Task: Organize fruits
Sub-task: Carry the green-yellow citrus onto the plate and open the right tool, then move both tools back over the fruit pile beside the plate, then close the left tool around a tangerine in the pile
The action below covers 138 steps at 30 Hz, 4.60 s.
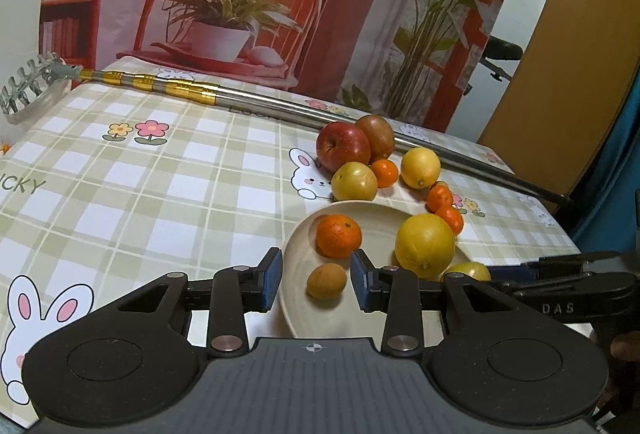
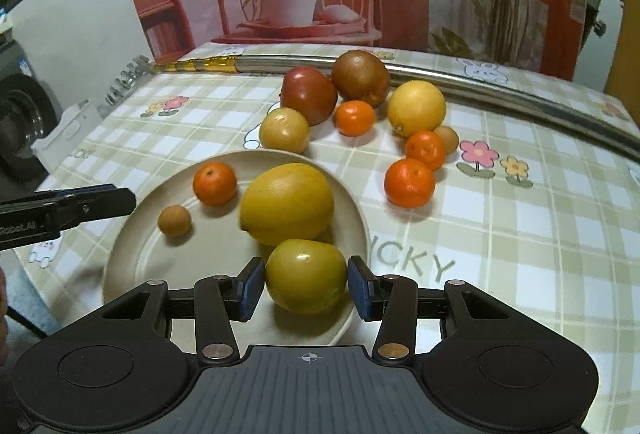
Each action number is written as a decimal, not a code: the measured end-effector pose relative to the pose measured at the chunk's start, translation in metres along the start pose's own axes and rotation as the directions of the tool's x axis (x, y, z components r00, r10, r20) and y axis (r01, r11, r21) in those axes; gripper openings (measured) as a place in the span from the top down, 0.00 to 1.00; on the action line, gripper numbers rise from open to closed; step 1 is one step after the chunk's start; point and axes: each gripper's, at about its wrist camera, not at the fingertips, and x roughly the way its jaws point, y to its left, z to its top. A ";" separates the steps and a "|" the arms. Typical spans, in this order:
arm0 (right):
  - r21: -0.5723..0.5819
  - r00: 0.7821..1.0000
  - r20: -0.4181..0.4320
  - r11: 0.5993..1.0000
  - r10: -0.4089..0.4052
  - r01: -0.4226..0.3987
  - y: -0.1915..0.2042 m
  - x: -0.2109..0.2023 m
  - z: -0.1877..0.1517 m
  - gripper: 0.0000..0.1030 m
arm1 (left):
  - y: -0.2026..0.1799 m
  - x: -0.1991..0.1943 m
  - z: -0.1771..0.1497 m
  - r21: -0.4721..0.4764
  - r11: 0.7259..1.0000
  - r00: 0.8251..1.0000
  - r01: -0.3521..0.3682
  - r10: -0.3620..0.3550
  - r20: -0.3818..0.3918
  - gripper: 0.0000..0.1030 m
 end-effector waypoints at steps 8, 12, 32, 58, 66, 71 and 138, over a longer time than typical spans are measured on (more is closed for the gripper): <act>-0.043 1.000 0.025 0.999 -0.009 0.010 0.002 0.017 0.018 0.59 | 0.005 0.009 -0.001 0.000 1.000 1.000 -0.007 0.007 -0.005 0.58; -0.064 0.999 0.034 0.998 -0.016 0.018 0.005 0.026 0.026 0.60 | 0.006 0.011 0.001 -0.005 1.000 1.000 -0.004 0.004 -0.003 0.57; -0.126 0.997 0.083 0.992 -0.001 0.012 0.010 0.023 0.034 0.45 | 0.007 0.012 0.003 -0.012 1.000 1.000 -0.003 0.003 -0.009 0.56; 0.090 0.954 0.287 0.994 -0.081 0.057 -0.087 -0.009 0.034 0.45 | -0.016 0.013 0.069 0.061 0.998 1.000 -0.031 0.031 -0.001 0.56; 0.138 0.938 0.331 0.989 -0.104 0.060 -0.109 0.002 0.026 0.45 | -0.029 0.030 0.093 0.074 0.997 1.000 -0.012 0.013 -0.016 0.56; 0.183 0.925 0.355 0.981 -0.133 0.071 -0.127 0.015 0.022 0.45 | -0.044 0.046 0.100 0.143 0.990 0.999 0.004 0.002 -0.046 0.56; 0.203 0.921 0.360 0.976 -0.150 0.079 -0.136 0.038 0.009 0.39 | -0.118 0.208 0.092 0.493 0.866 0.957 0.081 0.071 -0.282 0.64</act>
